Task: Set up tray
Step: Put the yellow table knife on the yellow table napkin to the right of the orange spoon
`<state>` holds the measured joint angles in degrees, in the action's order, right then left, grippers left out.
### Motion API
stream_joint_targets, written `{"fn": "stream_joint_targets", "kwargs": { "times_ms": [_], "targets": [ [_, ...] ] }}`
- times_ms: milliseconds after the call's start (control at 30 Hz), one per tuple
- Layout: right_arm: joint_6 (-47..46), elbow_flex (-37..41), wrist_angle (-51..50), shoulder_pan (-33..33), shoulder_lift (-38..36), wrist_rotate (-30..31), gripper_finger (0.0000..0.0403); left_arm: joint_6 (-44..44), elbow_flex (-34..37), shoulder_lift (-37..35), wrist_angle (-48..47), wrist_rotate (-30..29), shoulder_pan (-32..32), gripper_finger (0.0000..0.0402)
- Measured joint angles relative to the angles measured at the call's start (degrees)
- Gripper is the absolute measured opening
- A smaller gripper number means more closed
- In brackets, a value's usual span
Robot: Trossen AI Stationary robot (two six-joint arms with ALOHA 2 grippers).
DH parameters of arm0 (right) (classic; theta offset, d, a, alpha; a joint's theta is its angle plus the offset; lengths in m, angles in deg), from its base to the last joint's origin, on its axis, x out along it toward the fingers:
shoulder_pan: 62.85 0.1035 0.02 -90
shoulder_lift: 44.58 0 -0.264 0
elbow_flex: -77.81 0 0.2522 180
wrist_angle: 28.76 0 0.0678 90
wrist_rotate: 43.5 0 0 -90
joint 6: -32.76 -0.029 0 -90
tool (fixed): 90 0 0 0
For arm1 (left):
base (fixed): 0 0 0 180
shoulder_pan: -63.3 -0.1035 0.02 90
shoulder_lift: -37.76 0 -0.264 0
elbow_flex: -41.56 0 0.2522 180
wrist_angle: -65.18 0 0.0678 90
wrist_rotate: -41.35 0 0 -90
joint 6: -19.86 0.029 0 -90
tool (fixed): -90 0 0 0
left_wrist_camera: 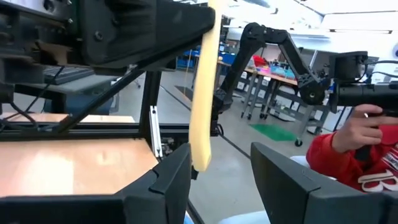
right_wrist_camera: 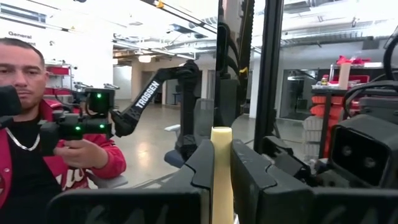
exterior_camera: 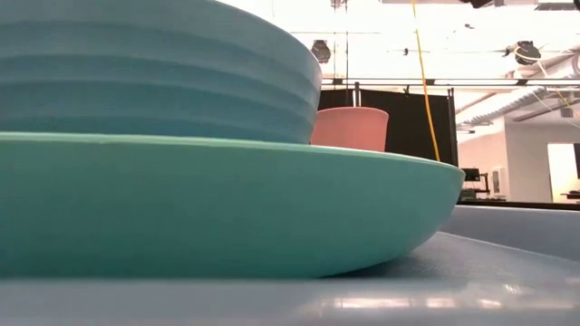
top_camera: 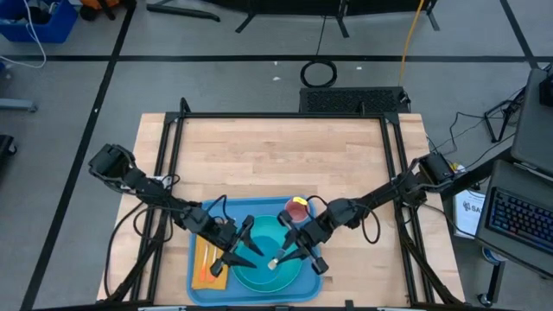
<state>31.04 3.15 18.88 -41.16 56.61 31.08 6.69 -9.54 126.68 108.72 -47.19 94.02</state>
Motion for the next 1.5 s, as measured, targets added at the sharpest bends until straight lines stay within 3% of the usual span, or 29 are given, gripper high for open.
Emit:
{"fn": "stream_joint_targets", "kwargs": {
  "times_ms": [533, 1500],
  "targets": [
    [0.9, 0.0, 0.9, -2.2, 0.0, 0.0, 0.0019, -0.1, 0.0, 0.0, -0.2, -4.1, -0.9, 0.017],
    [0.5, 0.0, 0.6, -5.9, 0.0, 0.1, 0.0019, -0.8, 0.0, 0.0, -1.8, -3.5, -1.9, 0.017]
  ]
}}
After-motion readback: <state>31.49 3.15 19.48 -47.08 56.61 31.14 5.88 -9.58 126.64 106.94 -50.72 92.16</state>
